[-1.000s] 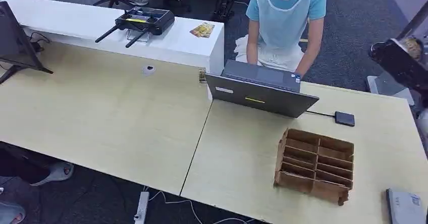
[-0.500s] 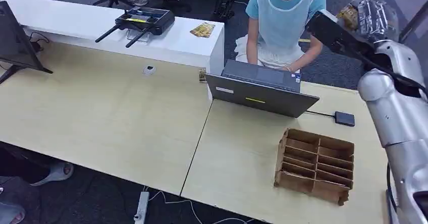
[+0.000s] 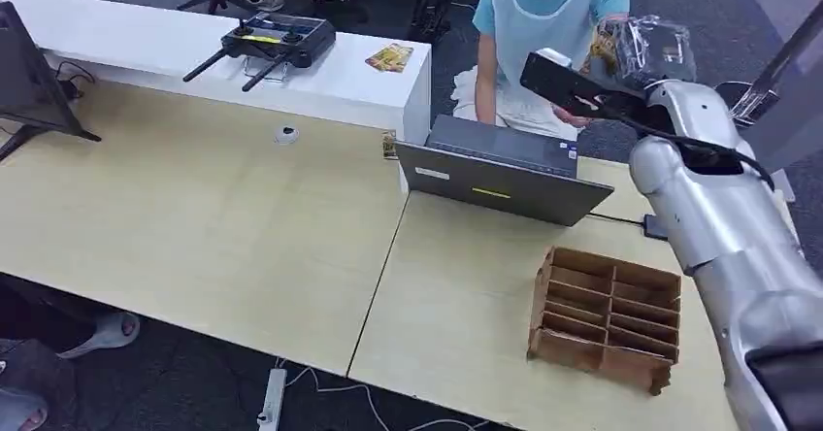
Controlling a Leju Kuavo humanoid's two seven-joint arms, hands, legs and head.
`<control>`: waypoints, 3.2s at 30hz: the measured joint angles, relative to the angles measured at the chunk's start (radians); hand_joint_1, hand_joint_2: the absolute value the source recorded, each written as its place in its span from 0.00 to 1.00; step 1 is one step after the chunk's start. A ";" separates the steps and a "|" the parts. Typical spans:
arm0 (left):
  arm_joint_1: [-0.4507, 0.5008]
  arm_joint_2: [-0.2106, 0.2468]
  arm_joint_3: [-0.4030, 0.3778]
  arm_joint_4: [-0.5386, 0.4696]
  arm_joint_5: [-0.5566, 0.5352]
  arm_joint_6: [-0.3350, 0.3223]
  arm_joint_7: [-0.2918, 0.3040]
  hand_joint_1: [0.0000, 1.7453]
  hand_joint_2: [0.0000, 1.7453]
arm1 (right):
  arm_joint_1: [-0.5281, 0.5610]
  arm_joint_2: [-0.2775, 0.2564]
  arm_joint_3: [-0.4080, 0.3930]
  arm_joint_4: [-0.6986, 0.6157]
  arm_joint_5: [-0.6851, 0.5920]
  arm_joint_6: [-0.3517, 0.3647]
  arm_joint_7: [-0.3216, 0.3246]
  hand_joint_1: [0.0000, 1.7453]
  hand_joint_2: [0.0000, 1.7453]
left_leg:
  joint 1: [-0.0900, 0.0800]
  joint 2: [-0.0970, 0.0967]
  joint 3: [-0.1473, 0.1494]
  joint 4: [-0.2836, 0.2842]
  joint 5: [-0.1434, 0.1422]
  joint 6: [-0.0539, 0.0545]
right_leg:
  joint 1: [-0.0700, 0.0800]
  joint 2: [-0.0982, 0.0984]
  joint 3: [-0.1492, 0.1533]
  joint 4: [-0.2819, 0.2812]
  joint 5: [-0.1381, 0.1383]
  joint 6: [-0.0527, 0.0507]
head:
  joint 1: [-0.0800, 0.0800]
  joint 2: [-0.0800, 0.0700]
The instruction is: Pass the card to the sensor for recognition and then transmit it.
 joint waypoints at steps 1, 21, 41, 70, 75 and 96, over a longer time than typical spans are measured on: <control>0.000 0.000 0.000 0.000 0.000 0.000 0.000 0.00 1.00 | -0.002 0.001 0.005 0.005 0.003 0.001 0.000 1.00 1.00 | 0.000 0.000 0.000 0.000 0.000 0.000 | 0.000 0.000 0.000 0.000 0.000 0.000 | 0.000 0.000; 0.000 -0.001 0.002 0.000 -0.007 0.000 -0.003 0.00 1.00 | -0.007 0.009 0.025 0.048 0.016 0.014 0.003 0.00 1.00 | 0.000 0.000 0.000 0.000 0.000 0.000 | 0.000 0.000 0.000 0.000 0.000 0.000 | 0.000 0.000; 0.006 -0.013 0.032 0.000 -0.027 0.024 0.006 0.00 1.00 | 0.176 -0.037 -0.288 -0.282 -0.224 -0.355 -0.029 0.00 1.00 | 0.000 0.000 0.000 0.000 0.000 0.000 | 0.000 0.000 0.000 -0.001 0.000 0.000 | 0.000 0.000; 0.047 -0.043 0.136 0.000 -0.018 0.061 0.006 0.00 1.00 | 1.523 -0.002 -0.641 -1.549 -0.924 -0.067 -0.503 0.00 1.00 | 0.006 -0.006 0.003 -0.001 -0.009 -0.002 | 0.004 -0.004 0.006 -0.006 -0.008 -0.001 | 0.000 0.000; 0.048 -0.043 0.149 0.000 -0.020 0.079 0.006 0.00 1.00 | 1.540 0.022 -0.538 -1.508 -0.677 -0.313 -0.502 0.00 1.00 | 0.005 -0.006 0.003 -0.001 -0.009 -0.002 | 0.004 -0.004 0.006 -0.006 -0.007 -0.001 | 0.000 0.000; 0.047 -0.049 0.229 0.000 -0.042 0.078 0.014 0.00 1.00 | 1.568 0.005 -0.596 -1.310 0.412 -0.658 -0.209 0.00 1.00 | 0.005 -0.005 0.004 -0.001 -0.009 -0.002 | 0.004 -0.003 0.006 -0.006 -0.007 -0.001 | 0.000 0.000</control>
